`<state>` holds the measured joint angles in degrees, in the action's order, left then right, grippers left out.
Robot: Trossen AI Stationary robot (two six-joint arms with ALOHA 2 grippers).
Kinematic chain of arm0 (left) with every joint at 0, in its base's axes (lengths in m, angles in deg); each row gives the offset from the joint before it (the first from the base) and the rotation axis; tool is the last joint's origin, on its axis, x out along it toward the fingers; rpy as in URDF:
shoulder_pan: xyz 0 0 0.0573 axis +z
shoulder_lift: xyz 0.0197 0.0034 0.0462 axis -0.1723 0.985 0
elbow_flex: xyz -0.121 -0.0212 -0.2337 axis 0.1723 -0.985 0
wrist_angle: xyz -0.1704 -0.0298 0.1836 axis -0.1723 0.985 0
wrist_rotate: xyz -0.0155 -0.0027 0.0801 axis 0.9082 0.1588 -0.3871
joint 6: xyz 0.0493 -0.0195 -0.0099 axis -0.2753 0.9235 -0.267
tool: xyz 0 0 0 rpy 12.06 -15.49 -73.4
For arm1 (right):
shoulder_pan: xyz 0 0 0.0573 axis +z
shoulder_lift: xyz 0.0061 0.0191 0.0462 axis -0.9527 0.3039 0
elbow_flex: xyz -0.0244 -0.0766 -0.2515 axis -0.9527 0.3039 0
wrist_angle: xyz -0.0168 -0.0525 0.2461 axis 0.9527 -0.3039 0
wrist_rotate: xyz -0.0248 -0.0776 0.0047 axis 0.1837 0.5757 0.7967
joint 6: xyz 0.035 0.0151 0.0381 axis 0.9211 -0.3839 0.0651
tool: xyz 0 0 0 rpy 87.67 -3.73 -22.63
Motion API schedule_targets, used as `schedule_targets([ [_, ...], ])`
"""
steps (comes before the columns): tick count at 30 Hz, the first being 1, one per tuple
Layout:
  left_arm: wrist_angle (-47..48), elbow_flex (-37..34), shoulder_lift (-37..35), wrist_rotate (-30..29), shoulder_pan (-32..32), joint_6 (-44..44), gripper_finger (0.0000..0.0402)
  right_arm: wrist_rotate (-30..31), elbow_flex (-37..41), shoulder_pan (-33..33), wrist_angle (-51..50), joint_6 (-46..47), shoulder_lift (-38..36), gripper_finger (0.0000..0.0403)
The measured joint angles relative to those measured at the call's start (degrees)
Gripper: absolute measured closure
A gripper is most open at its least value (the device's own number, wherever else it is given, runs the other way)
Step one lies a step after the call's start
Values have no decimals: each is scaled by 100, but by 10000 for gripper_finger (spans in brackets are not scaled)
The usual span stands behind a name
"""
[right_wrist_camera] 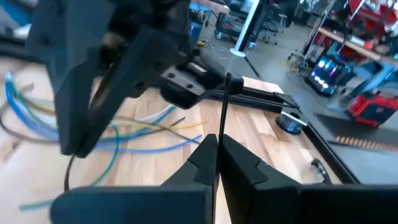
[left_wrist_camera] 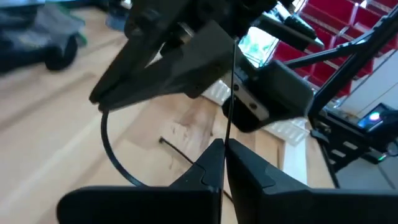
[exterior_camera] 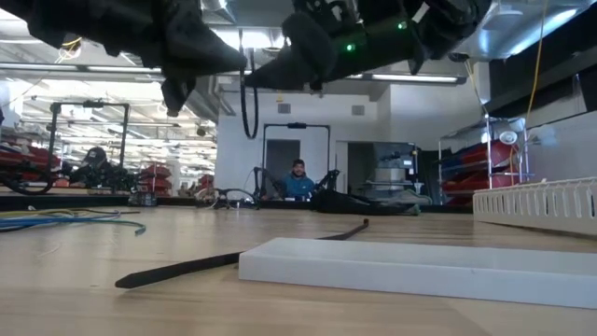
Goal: Ziptie cables
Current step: Wrap the cable wires with the black zip tie
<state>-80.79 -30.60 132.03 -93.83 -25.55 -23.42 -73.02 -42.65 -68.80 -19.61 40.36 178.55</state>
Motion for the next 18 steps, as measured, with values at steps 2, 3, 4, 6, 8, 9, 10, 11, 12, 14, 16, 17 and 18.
schedule_targets([
  [2,-1,0,83,90,35,233,401,162,0,88,9,-304,70,403],
  [3,-46,1,114,134,49,352,401,228,0,134,7,-426,94,403],
  [4,-58,2,128,146,56,429,401,273,0,159,17,-518,126,403],
  [6,-34,0,132,144,58,490,401,320,0,203,-20,-635,148,403],
  [8,-45,0,128,144,58,524,401,318,0,223,-15,-655,149,403],
  [9,-56,0,130,155,58,556,401,319,-1,222,13,-664,149,403],
  [10,-81,0,170,199,65,616,401,318,-2,217,25,-690,149,403],
  [11,-100,0,230,235,83,659,401,318,-2,215,31,-744,149,403],
  [12,-84,0,298,267,96,704,401,313,-2,215,28,-794,149,403],
  [14,-80,0,436,332,109,755,401,282,-2,210,31,-806,149,403],
  [16,-261,-2,499,336,108,720,401,274,-2,210,28,-805,149,403],
  [17,-316,2,501,340,108,679,401,272,-2,210,25,-816,149,403],
  [18,-321,2,501,345,108,657,401,271,-2,210,15,-846,149,403],
])
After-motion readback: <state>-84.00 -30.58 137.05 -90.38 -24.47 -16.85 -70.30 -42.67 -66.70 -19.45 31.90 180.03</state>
